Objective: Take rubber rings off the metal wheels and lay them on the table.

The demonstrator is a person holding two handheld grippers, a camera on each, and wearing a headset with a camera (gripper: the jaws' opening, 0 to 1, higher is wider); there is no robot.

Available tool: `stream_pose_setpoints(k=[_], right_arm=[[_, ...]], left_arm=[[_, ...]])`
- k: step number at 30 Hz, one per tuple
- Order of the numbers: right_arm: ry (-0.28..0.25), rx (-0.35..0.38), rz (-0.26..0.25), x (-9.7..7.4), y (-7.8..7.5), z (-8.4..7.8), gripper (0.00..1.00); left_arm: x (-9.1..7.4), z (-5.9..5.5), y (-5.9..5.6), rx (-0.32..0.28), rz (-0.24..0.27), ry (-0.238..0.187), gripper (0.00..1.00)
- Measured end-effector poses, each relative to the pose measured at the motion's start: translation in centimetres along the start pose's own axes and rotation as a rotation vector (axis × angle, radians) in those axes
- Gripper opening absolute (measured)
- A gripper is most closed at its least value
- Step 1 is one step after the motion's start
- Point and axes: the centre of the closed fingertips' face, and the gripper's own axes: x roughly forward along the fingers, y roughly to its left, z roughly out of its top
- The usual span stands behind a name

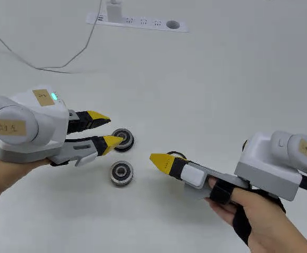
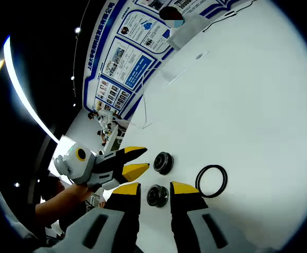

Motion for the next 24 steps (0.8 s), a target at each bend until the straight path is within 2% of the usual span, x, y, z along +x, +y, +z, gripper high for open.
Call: stream_pose_setpoints(k=[24], right_arm=[[-0.005, 0.038, -0.007, 0.3, 0.3, 0.6, 0.23]], left_arm=[[1.2, -0.7, -0.8, -0.008, -0.052, 0.038, 0.19]])
